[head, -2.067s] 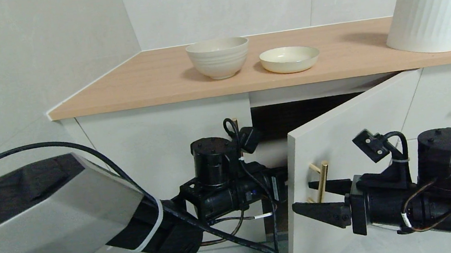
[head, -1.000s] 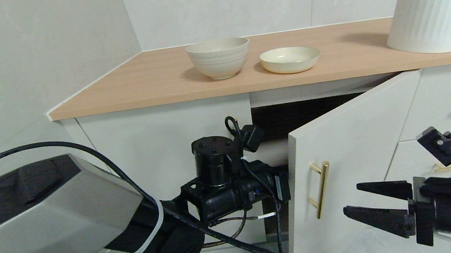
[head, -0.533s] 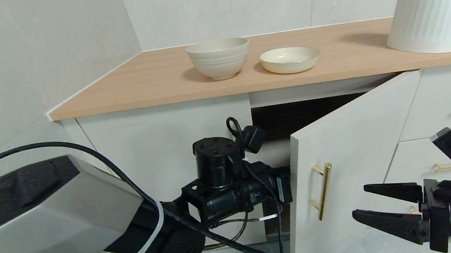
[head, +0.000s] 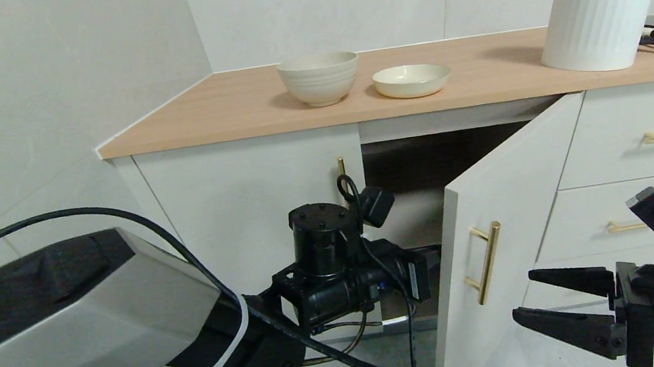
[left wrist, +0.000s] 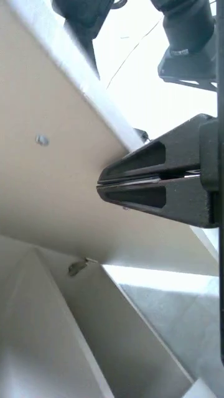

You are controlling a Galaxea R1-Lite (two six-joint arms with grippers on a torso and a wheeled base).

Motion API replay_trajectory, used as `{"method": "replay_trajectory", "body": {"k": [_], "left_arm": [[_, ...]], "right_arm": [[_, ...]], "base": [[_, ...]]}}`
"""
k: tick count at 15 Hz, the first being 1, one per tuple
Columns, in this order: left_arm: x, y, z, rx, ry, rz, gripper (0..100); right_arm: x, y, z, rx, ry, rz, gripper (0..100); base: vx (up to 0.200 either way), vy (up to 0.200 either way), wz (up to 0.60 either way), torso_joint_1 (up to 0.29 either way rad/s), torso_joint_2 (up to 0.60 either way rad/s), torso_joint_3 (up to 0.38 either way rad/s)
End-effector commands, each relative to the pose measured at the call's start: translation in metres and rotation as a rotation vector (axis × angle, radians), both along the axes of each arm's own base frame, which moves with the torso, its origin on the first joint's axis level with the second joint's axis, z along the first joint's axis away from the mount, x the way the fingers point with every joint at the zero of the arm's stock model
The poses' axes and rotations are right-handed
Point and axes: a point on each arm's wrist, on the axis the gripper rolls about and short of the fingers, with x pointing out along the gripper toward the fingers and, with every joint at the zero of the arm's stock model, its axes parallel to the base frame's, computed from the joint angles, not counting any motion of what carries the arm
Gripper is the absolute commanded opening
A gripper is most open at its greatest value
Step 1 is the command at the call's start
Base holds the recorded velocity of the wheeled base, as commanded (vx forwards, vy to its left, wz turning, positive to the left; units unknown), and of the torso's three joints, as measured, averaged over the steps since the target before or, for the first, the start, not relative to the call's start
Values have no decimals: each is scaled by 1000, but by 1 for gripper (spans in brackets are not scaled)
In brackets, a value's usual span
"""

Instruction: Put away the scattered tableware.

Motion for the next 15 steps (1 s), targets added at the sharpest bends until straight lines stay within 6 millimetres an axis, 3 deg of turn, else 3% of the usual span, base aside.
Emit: {"method": "replay_trajectory", "body": {"k": [1,7,12,15], "left_arm": [[4,-4,-7,7,7,2,0],[13,-13,3,-18,-25,24,0],[20,-19,3,-31,-38,23,0],[27,-25,5,-43,-62,76,0]], "right_arm": [[0,0,0,-1,2,0,100],[-2,-1,1,2,-7,-3,100],[-4,-2,3,7,-18,-5,100],[-5,-3,5,13,-29,-5,100]], "base": [[0,0,0,0,0,0],[0,0,0,0,0,0],[-200,0,0,6,4,2],[0,0,0,0,0,0]]}}
